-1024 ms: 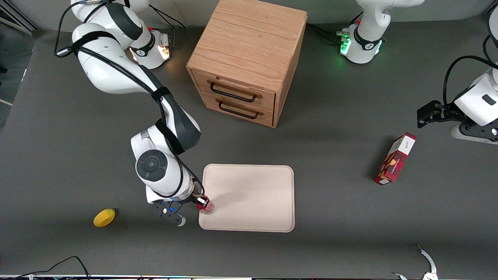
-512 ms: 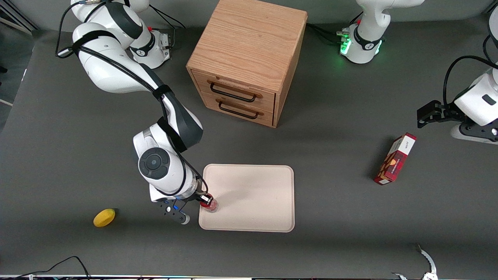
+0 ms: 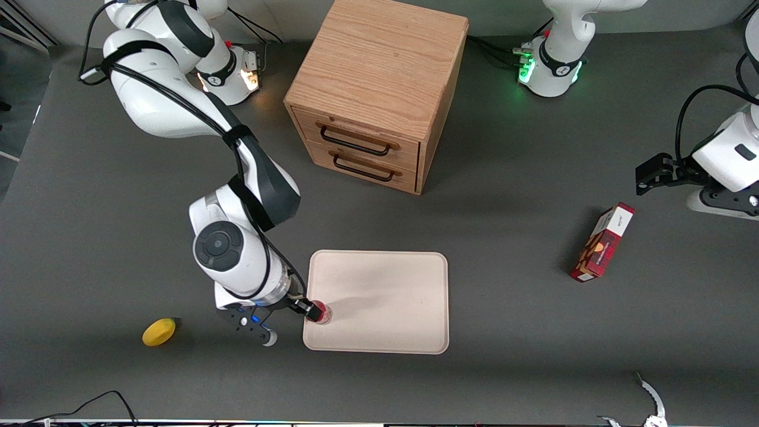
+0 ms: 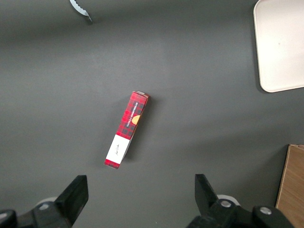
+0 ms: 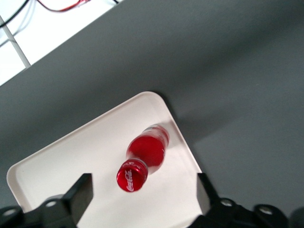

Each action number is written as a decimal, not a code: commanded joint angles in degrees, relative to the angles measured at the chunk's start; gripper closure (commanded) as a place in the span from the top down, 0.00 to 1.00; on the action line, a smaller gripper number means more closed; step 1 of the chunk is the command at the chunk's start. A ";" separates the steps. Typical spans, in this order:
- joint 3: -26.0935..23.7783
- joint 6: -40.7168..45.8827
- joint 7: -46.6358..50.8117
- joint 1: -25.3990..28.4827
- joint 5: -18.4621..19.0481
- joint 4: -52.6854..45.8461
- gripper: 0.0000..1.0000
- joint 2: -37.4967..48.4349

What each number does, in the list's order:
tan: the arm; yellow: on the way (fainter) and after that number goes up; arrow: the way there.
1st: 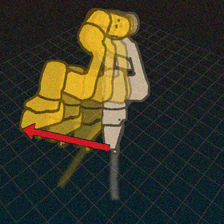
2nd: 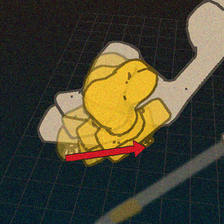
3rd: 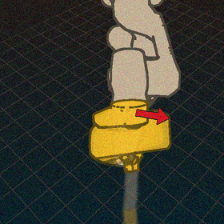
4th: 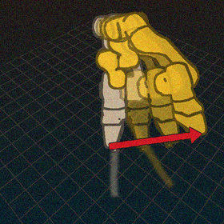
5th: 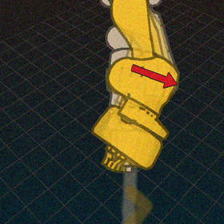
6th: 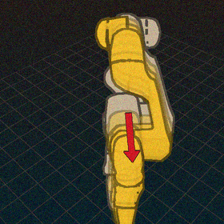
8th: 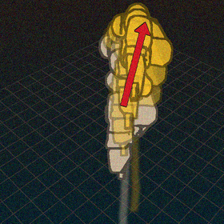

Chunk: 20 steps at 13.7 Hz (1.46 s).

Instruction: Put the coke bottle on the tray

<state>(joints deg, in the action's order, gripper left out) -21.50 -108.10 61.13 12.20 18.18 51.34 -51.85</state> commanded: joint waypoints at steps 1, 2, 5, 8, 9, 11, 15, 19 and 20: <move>-1.44 9.01 -2.49 -0.95 1.42 0.69 1.00 7.88; -2.57 13.22 -3.37 -1.21 1.42 0.69 1.00 11.30; -7.58 29.03 -13.71 -6.46 0.98 1.12 1.00 22.28; -8.92 40.74 -26.18 -13.33 -4.62 6.11 1.00 35.11; -5.52 42.17 -30.32 -14.48 -7.34 8.49 1.00 38.98; 4.48 41.66 -35.79 -14.49 -15.68 16.98 1.00 46.89; 16.91 28.60 -50.30 -14.05 -18.88 43.95 1.00 64.29; 18.25 20.56 -51.11 -13.87 -18.88 56.67 1.00 70.40; 18.25 20.56 -51.11 -13.70 -18.88 56.50 1.00 70.40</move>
<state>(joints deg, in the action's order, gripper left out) -3.27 -85.29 11.02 -1.82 0.60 104.09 15.45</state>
